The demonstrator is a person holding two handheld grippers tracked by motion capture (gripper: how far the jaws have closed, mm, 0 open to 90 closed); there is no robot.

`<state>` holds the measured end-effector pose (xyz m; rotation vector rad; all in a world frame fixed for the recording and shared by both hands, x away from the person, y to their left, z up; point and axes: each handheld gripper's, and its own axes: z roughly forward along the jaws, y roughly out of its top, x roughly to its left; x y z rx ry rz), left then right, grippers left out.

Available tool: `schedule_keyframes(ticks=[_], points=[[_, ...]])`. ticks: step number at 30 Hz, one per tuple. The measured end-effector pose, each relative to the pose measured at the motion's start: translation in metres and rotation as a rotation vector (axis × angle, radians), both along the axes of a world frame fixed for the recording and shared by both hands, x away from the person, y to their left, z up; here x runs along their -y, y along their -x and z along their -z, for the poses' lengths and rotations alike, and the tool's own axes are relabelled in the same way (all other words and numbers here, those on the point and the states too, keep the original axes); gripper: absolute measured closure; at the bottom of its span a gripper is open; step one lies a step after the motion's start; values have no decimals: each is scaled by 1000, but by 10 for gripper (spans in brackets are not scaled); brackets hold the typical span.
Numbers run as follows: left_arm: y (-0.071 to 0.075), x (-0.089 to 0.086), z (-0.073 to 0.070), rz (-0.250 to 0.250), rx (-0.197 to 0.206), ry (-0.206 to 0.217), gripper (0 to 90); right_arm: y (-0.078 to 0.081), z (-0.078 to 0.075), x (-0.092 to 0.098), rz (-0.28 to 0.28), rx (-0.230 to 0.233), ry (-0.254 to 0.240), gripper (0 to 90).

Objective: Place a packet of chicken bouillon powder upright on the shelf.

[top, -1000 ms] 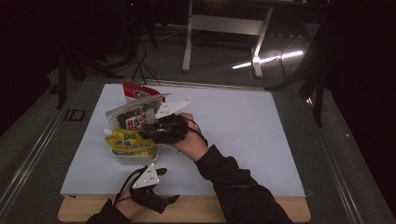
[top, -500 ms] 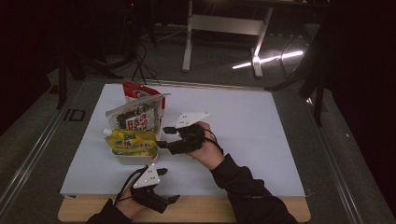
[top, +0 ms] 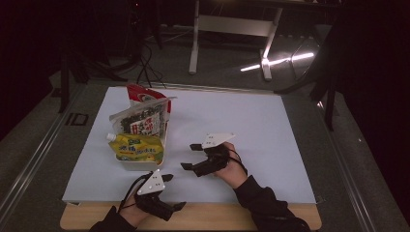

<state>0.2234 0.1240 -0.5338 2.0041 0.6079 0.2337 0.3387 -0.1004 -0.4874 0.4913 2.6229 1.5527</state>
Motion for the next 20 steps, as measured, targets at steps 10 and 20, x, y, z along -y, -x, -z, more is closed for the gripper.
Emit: schedule_keyframes(ticks=[10, 20], points=[[0, 0, 0, 2, 2, -5, 28, -5, 24, 23, 26, -20, 12, 156], [0, 0, 0, 4, 1, -6, 28, -9, 29, 29, 40, -17, 10, 157]])
